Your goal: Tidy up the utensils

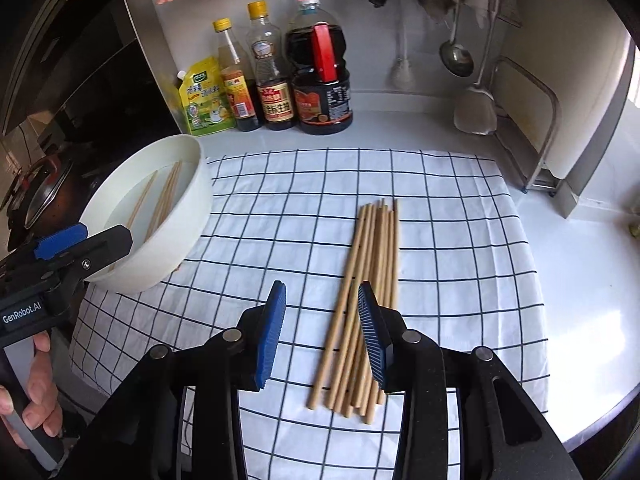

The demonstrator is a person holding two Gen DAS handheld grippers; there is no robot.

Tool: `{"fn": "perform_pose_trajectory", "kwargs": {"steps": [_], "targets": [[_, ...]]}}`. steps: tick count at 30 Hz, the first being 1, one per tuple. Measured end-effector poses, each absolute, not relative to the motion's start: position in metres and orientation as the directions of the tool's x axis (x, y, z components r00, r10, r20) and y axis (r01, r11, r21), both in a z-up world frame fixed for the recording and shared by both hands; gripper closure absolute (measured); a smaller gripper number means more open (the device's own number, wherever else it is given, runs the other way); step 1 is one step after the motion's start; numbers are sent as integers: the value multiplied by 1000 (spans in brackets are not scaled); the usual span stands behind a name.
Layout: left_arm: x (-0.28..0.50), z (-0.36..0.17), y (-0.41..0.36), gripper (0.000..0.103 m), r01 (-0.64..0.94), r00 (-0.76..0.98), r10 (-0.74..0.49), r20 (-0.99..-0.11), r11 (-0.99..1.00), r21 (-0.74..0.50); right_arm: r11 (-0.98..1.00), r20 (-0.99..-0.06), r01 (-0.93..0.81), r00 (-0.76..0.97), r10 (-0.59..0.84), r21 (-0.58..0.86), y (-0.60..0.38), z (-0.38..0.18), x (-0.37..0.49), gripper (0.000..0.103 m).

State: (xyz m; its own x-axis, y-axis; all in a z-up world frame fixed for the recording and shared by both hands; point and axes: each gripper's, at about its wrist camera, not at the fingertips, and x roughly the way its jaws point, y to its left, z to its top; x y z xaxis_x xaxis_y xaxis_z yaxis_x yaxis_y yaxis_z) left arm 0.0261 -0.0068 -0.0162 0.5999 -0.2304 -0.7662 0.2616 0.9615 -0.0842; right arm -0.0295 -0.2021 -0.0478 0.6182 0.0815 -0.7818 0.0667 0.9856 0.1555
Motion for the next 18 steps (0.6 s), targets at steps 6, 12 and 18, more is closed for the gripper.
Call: {"fn": "perform_pose_trajectory", "kwargs": {"steps": [6,12,18], "targets": [[24,-28,-42,9,301,568,-248,-785,950,-82,982,-794,121,606,45,148,-236,-62,-38,66],[22,-42,-71,9,338,538,-253,-804,939,-69,976,-805,162,593,21,145,-259,-78,-46,65],[22,-61,-87,8,357,517,-249,-819,932,-57,972,-815,183,579,13,146,-271,-97,-46,62]]}}
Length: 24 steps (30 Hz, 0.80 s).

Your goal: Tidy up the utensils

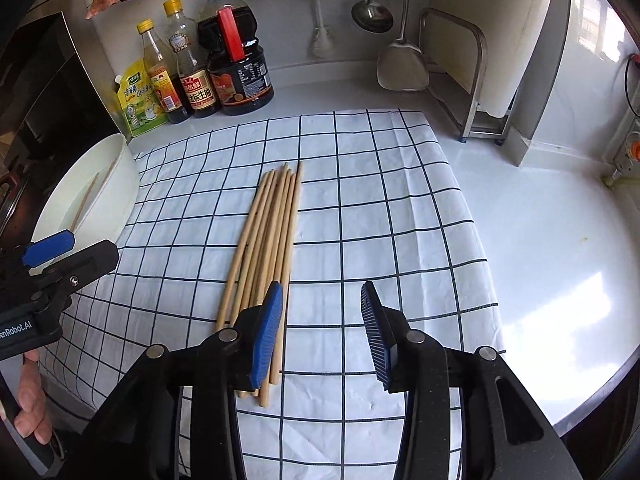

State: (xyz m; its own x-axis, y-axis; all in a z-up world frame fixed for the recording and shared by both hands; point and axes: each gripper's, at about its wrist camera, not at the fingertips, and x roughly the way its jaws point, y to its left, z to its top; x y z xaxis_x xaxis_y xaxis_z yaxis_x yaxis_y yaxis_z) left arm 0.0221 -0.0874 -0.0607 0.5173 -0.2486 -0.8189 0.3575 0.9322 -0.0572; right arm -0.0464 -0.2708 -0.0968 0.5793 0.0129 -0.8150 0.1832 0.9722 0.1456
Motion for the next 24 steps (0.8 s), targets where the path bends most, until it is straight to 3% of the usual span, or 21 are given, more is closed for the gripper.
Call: {"fn": "perform_pose_trajectory", "kwargs": {"steps": [24], "targets": [[46,-118,-97,8,311,484,-195,-853,950,-40,980,-858,148,512,40,134,-260,-150,-2,60]]}}
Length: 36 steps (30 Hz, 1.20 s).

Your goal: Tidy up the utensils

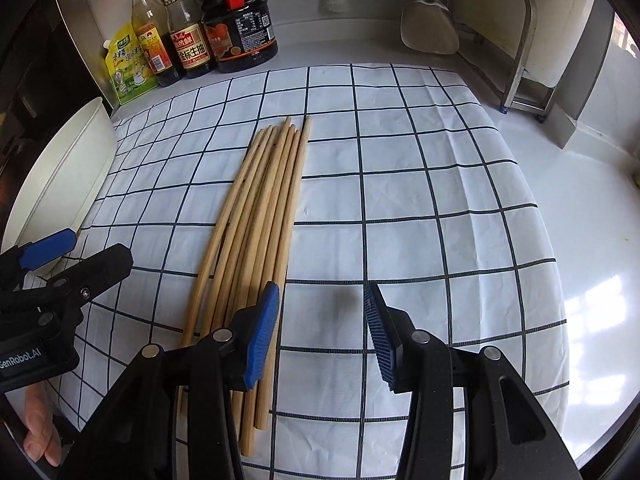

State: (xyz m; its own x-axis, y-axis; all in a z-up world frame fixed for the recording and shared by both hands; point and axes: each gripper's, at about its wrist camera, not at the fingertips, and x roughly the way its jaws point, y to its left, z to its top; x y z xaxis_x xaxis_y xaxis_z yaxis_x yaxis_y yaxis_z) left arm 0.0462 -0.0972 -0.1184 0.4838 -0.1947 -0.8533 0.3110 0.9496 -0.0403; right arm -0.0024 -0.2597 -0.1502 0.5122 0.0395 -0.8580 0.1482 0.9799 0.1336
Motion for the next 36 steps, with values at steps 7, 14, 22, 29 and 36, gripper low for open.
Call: {"fn": "perform_pose_trajectory", "kwargs": {"steps": [7,14,22,29,36], "targets": [[49,-122,-100,8,312,477,-196,-857,949,-43,987,-865,128,501,23,100,-254,-151,-1,60],[51,-127,-103,8,311,467,-192,-863,949,-43,991,-869,110,494,18,83,-251,-150,-3,60],[51,-129,-105,8,314,464,-187,-866,949,-37,992,-866,100,500,15,75,-249,-153,1,60],[49,-130,-112,8,326,462,-188,-867,945,-31,997,-868,76,495,-27,13,-249,-157,1,60],[46,-137,-120,8,339,448,-188,-874,940,-28,995,-867,99,498,-24,29,-269,-158,-7,60]]}}
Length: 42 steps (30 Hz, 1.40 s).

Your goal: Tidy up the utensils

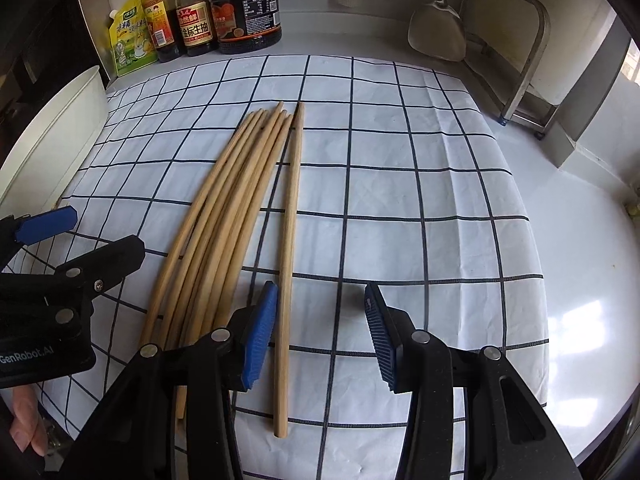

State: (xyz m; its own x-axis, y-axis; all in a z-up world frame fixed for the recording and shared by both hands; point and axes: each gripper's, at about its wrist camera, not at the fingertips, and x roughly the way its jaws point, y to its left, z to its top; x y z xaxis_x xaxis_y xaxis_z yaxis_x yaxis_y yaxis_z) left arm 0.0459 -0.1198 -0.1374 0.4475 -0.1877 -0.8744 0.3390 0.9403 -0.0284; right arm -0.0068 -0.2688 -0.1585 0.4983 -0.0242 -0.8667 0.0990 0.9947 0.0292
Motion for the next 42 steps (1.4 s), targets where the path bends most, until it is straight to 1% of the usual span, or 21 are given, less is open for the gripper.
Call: {"fn": "perform_pose_trajectory", "kwargs": {"steps": [5,17,21,26,27,28,29,30,31,32,33,34,35,36,37,38,42], "targets": [[43,-147,-126,8,352,440,-172,-881,936,-7,993,-864,110,502,-21,40,-280,-158,-11,60],[50,-158,-131,8,327,443,-124,-888,945,31,993,-861,109,508,-22,39,-280,-158,-10,60],[54,-160,-131,5,317,451,-113,-885,948,40,995,-857,102,513,-38,17,-276,-159,-6,60],[62,-161,-130,6,300,457,-116,-882,954,29,997,-849,72,527,-35,4,-272,-159,1,60],[63,-161,-130,7,299,459,-117,-881,954,29,998,-849,67,528,-28,9,-271,-159,3,60],[63,-160,-130,9,298,460,-117,-880,954,29,998,-848,62,530,-22,13,-271,-159,3,62],[63,-159,-131,16,303,462,-126,-878,953,23,998,-847,52,532,-11,19,-270,-159,4,68],[62,-157,-132,25,312,465,-137,-875,950,17,999,-846,43,533,-8,17,-268,-159,4,73],[61,-156,-133,30,322,470,-142,-871,947,20,999,-845,31,534,-6,12,-265,-159,3,76],[60,-154,-135,39,331,472,-148,-869,943,19,1000,-845,21,535,-3,10,-263,-158,3,83],[59,-153,-137,47,338,472,-152,-868,941,19,1000,-846,14,533,-2,6,-261,-158,4,93],[58,-152,-138,52,341,473,-155,-867,940,18,1000,-847,15,532,-7,1,-260,-158,4,97],[56,-151,-139,66,346,472,-161,-867,938,15,1000,-847,19,531,-6,5,-260,-158,4,97],[56,-150,-139,85,352,469,-166,-867,936,12,1000,-846,25,532,2,18,-261,-158,4,97],[56,-150,-140,93,358,462,-173,-870,934,4,999,-846,31,533,12,34,-263,-158,3,97],[57,-149,-140,96,362,454,-179,-873,932,-4,998,-846,37,533,20,48,-265,-158,3,97],[58,-146,-134,96,359,434,-207,-877,932,-43,993,-841,71,540,40,93,-271,-152,-1,97]]}}
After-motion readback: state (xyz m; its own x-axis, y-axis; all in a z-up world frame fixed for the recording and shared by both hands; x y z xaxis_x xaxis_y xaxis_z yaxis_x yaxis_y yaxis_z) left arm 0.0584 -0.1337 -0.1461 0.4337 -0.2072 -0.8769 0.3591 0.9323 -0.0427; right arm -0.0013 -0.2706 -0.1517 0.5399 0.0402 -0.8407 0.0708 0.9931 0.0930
